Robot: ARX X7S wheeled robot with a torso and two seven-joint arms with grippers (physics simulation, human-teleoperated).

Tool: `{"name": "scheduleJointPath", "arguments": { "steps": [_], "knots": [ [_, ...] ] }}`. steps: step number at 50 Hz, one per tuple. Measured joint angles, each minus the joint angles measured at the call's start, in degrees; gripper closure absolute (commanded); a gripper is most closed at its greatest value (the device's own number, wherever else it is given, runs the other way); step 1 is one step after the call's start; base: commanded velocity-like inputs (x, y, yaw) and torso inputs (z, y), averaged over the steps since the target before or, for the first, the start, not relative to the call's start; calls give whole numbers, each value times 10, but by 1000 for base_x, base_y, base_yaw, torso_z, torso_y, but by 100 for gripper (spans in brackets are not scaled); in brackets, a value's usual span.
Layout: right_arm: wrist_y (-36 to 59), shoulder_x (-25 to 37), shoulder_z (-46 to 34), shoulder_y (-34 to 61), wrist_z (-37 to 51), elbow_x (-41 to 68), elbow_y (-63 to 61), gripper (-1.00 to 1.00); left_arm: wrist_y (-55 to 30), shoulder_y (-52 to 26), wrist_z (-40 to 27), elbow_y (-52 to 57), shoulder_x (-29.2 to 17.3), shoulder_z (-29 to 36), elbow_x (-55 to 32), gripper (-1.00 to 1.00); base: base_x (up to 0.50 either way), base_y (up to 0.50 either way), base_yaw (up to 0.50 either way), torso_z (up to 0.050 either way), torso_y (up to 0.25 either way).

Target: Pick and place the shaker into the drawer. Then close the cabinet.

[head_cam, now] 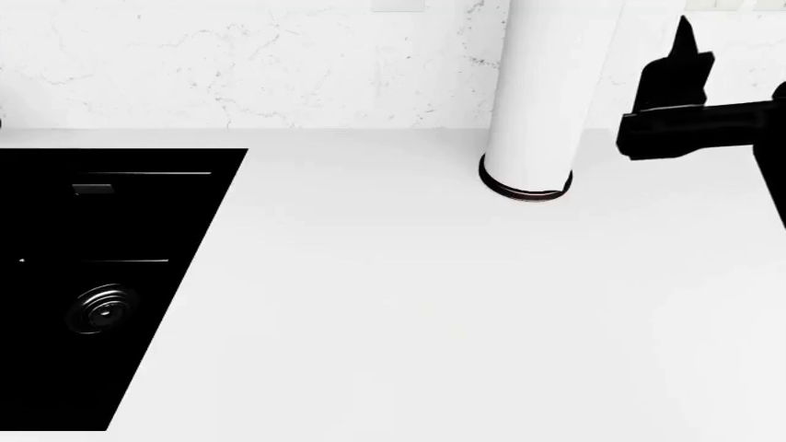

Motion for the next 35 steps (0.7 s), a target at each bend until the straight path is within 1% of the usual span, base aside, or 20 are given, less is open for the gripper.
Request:
{"name": "scheduleJointPath", "arguments": {
  "steps": [4, 16, 35],
  "knots": [
    [-1, 0, -1, -2, -1, -2, 0, -100, -4, -13, 4, -8, 20, 14, 13, -100, 0, 0, 0, 0, -2],
    [-3, 1, -4, -9, -5, -7, -1, -100, -21, -48, 11, -25, 58, 45, 63, -100, 0, 0, 0, 2, -3],
    [0, 2, -9, -5, -1, 2, -3, -100, -33, -85, 0, -32, 136, 97, 97, -100, 0, 0, 0, 1, -3]
  ]
}}
